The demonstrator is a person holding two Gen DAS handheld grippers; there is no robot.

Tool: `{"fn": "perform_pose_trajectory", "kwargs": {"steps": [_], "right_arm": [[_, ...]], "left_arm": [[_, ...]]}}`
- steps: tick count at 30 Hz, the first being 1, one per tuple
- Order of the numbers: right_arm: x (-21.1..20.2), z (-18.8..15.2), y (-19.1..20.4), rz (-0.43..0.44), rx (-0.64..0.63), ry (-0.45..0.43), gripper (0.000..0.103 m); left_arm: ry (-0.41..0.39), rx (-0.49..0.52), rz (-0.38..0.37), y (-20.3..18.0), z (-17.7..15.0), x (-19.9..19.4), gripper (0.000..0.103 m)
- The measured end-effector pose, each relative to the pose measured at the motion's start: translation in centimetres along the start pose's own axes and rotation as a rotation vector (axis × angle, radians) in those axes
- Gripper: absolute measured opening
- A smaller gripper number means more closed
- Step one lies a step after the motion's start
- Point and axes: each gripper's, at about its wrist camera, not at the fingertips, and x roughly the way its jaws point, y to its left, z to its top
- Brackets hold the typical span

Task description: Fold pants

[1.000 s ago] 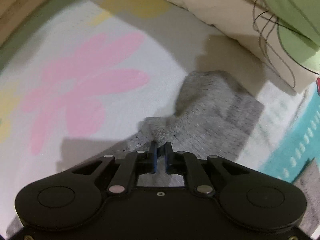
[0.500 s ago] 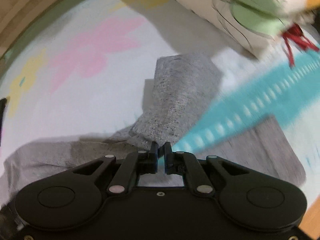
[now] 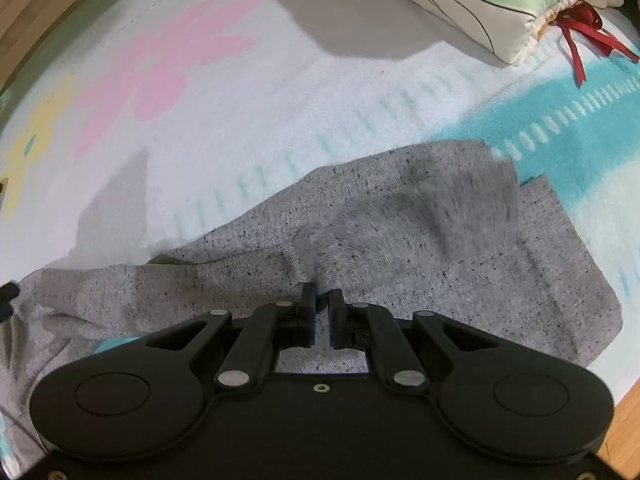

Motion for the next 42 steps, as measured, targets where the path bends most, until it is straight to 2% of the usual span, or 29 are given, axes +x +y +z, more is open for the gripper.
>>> {"fn": "perform_pose_trajectory", "kwargs": {"steps": [3,6,9,11,14,16,17,18,19,23,27,29,31,35,38,40,42], "right_arm": [[0.1,0.3,-0.2,0.009,-0.004,0.008,0.011],[0.5,0.6,-0.9,0.014,-0.011,0.007,0.011],[1.3,-0.2,-1.3,0.018,-0.019,0.006,0.011],[1.5,-0.4,-1.5,0.025,-0.016,0.007,0.011],[1.6,-0.4,-1.9,0.035,-0.015,0.009,0.011],[1.3,-0.3,-2.0,0.042,-0.015,0.008,0.011],[1.2,-0.3,-2.0,0.045,-0.016,0.006,0.011],[1.1,-0.2,-2.1,0.050,-0.019,0.003,0.011],[1.0,-0.2,-2.1,0.053,-0.020,-0.002,0.011],[-0.2,-0.1,-2.9,0.093,-0.011,-0.041,0.011],[-1.7,-0.4,-3.8,0.139,0.002,-0.073,0.011],[-2.4,-0.8,-4.2,0.150,-0.003,-0.070,0.011],[-2.9,-1.4,-4.9,0.161,-0.003,-0.053,0.011],[-3.6,-3.0,-6.6,0.169,-0.015,0.012,0.013],[-3.9,-4.1,-7.5,0.160,-0.035,0.058,0.019],[-4.4,-4.7,-8.5,0.137,-0.026,0.067,0.025],[-5.3,-4.8,-9.9,0.137,0.024,0.052,0.039]], "left_arm": [[0.043,-0.048,-0.031,-0.5,0.6,1.2,0.046],[0.036,-0.099,-0.070,-1.4,1.1,1.5,0.046],[0.049,-0.063,-0.013,-3.2,1.6,2.3,0.046],[0.105,-0.019,0.049,-4.5,1.6,3.7,0.046],[0.175,0.007,0.102,-5.6,1.4,5.5,0.046],[0.155,-0.009,0.134,-6.0,1.4,5.7,0.037],[0.134,-0.029,0.144,-5.9,1.3,5.4,0.013],[0.115,-0.038,0.128,-5.8,1.2,5.1,0.001],[0.093,-0.044,0.108,-5.7,1.2,4.4,0.001],[-0.084,0.011,0.079,-5.4,-0.1,-1.2,0.001],[-0.240,0.032,0.004,-4.1,-4.3,-8.2,0.001],[-0.282,0.038,-0.027,-3.4,-7.0,-10.5,0.001],[-0.292,0.039,-0.044,-2.6,-9.2,-11.4,0.001],[-0.257,0.049,-0.037,-0.8,-15.3,-10.5,0.001],[-0.202,0.059,-0.019,-0.5,-18.7,-9.7,0.000],[-0.149,0.056,-0.038,0.0,-20.1,-8.4,0.000],[-0.121,0.073,-0.028,0.4,-21.2,-7.7,0.000]]}}
